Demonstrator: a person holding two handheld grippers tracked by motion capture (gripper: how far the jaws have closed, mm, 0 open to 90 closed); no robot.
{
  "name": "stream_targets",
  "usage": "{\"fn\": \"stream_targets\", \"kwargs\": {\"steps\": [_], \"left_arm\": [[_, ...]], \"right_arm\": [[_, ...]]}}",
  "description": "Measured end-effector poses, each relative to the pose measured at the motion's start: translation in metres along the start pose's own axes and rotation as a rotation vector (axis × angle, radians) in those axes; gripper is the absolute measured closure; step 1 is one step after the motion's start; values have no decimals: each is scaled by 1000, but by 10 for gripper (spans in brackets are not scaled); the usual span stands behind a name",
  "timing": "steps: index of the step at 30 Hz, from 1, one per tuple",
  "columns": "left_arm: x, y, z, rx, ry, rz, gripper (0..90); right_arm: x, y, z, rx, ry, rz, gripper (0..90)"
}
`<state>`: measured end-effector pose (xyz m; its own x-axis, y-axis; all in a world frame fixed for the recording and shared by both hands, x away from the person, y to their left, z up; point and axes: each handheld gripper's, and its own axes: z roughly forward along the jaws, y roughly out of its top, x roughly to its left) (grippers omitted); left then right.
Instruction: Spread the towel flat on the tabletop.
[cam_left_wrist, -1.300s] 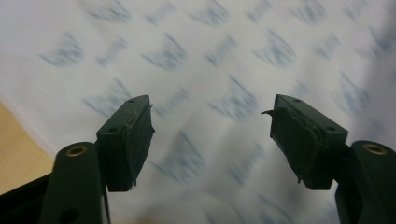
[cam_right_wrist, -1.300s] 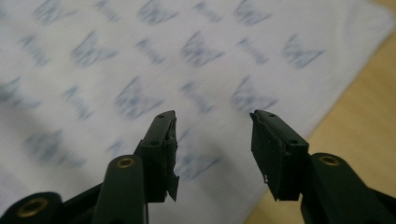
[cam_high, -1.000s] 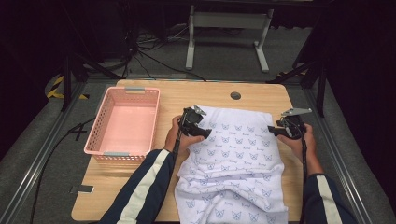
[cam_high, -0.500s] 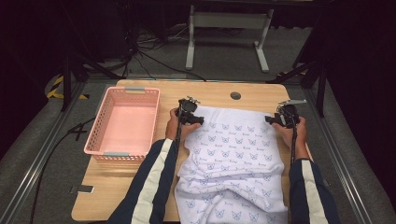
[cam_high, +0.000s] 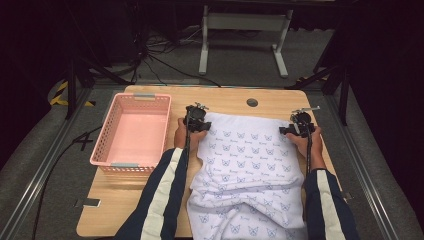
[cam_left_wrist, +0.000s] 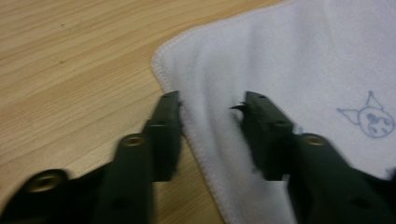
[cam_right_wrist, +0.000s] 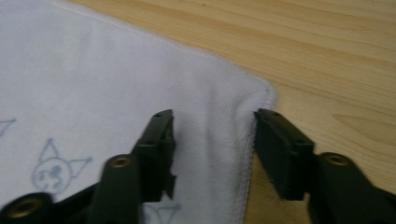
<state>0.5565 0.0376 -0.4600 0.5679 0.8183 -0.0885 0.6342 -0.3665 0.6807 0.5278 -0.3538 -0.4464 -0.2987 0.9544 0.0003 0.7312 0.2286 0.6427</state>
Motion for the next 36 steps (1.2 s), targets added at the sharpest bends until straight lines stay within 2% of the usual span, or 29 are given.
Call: {"fn": "stream_targets", "kwargs": {"steps": [1,2,4,6,9,12,14,15,16,17,18,19,20,22,24,25,26,27,28,29,30,31,32,35,36], "left_arm": [[2,1,-1,14,-17,8,727],[2,1,-1,16,-15,20,770],[0,1,-1,23,-27,20,828],[-1,2,0,22,-24,24,850],[-4,4,-2,27,-6,32,859],[-9,9,-6,1,-4,45,861],[-14,12,-14,-25,-18,39,861],[-18,14,-20,-42,-30,34,861],[-26,19,-35,-71,-43,73,861],[-31,21,-45,-88,-54,94,861],[-31,21,-45,-88,-54,94,861],[-37,23,-57,-101,-70,124,861],[-42,23,-67,-129,-82,139,862],[-52,21,-87,-168,-114,185,862],[-60,19,-104,-180,-129,235,863],[-65,16,-115,-209,-141,252,863],[-68,13,-125,-233,-157,273,863],[-73,8,-137,-247,-175,295,863],[-75,4,-145,-260,-179,320,862],[-77,0,-151,-261,-186,328,863],[-80,-10,-160,-268,-208,344,863],[-81,-16,-166,-258,-212,373,862],[-82,-22,-168,-263,-231,368,862],[-93,-53,-175,-234,-284,408,862],[-97,-63,-176,-218,-294,432,862]], "right_arm": [[2,1,0,5,11,-17,597],[4,2,-1,9,24,-27,663],[6,2,-1,14,43,-28,740],[7,2,-1,12,65,-26,815],[6,0,-1,2,85,-12,859],[6,1,-2,-1,76,-29,866],[8,4,-9,-45,94,-27,867],[10,7,-19,-82,114,-44,866],[10,8,-24,-93,125,-56,866],[12,9,-32,-115,136,-64,867],[12,9,-32,-115,136,-64,867],[13,10,-40,-138,150,-71,867],[15,9,-50,-159,181,-97,867],[20,5,-66,-181,189,-145,866],[24,-1,-85,-209,233,-185,866],[25,-3,-91,-220,226,-194,866],[25,-5,-100,-249,245,-188,866],[26,-8,-110,-281,289,-184,866],[29,-11,-123,-302,303,-204,866],[32,-15,-132,-314,302,-238,866],[34,-18,-138,-319,322,-255,866],[39,-26,-150,-317,339,-289,866],[42,-33,-156,-316,346,-311,866],[50,-58,-173,-309,404,-366,865],[54,-70,-177,-295,454,-373,864]]}}
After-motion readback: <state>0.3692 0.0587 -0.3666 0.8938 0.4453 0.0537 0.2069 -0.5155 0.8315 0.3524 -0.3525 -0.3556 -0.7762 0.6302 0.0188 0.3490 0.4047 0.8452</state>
